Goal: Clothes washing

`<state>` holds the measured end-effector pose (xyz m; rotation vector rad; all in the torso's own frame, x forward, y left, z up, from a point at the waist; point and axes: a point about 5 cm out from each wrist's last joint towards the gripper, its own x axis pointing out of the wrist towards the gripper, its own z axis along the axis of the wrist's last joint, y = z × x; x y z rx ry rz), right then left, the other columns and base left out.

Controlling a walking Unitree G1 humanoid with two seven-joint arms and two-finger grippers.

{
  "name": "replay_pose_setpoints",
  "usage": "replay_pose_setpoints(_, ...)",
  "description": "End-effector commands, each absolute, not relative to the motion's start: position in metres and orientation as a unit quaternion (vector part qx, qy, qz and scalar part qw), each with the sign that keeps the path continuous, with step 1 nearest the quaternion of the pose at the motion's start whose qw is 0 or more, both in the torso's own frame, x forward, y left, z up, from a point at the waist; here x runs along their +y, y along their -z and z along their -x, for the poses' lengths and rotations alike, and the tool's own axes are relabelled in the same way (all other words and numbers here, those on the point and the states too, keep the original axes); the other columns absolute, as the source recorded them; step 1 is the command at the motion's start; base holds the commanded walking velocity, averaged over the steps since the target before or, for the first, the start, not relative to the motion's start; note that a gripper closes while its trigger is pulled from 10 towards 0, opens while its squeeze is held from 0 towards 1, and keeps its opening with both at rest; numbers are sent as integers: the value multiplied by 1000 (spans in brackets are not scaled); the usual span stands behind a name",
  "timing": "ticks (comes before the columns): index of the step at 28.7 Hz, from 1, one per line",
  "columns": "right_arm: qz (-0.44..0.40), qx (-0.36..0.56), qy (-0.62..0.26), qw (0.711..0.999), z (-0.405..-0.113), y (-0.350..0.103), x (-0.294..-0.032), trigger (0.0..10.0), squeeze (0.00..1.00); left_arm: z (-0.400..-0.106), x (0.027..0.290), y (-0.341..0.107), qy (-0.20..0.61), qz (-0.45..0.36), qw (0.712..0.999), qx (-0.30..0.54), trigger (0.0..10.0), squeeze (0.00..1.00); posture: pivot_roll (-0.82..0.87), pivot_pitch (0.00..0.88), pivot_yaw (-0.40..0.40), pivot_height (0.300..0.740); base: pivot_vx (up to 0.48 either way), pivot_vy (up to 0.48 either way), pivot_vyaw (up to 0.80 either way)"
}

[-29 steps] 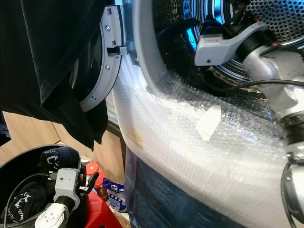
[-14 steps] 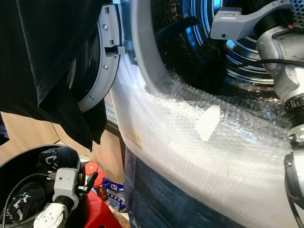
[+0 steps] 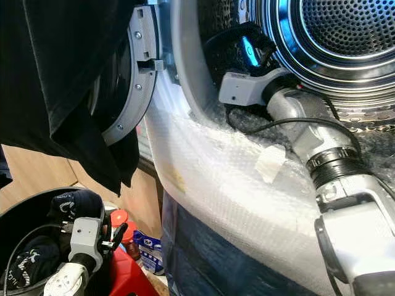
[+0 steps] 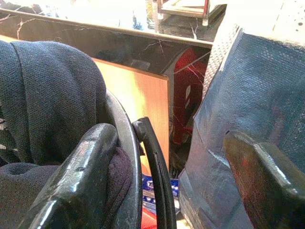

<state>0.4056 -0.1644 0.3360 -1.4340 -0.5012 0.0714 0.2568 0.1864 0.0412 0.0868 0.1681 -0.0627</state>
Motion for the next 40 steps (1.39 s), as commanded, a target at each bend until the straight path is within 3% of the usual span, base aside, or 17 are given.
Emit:
replay_pose_setpoints(1,633,-238,-41,735,-405,-338,-158,10000,0,-252,181,-32,51,-42,992,109,10000,0,79,0,-8,740,0,0,0)
replay_pose_setpoints(16,612,-311,84,722,-390,-402,-174,10000,0,-254,184,-35,43,-41,993,105,10000,0,79,0,-8,740,0,0,0)
replay_pose_setpoints(22,655,-297,87,689,-389,-396,-172,10000,0,-253,183,-34,46,-42,992,107,10000,0,82,0,-8,740,0,0,0)
replay_pose_setpoints(25,522,-336,112,776,-380,-417,-184,10000,0,-253,184,-35,41,-40,993,106,10000,0,79,0,-8,740,0,0,0)
replay_pose_setpoints(28,434,-346,130,821,-377,-425,-196,10000,0,-253,183,-36,38,-35,993,105,10000,0,81,0,-10,740,0,0,0)
replay_pose_setpoints(33,388,-290,197,852,-376,-415,-236,10000,0,-253,181,-37,34,-29,994,100,10000,0,87,0,-15,740,0,0,0)
replay_pose_setpoints(38,289,-283,192,894,-371,-402,-251,10000,0,-248,180,-34,42,-31,993,107,10000,0,81,0,-5,740,0,0,0)
replay_pose_setpoints(40,300,-276,184,894,-367,-396,-255,10000,0,-246,179,-33,46,-33,992,111,10000,0,77,0,-1,740,0,0,0)
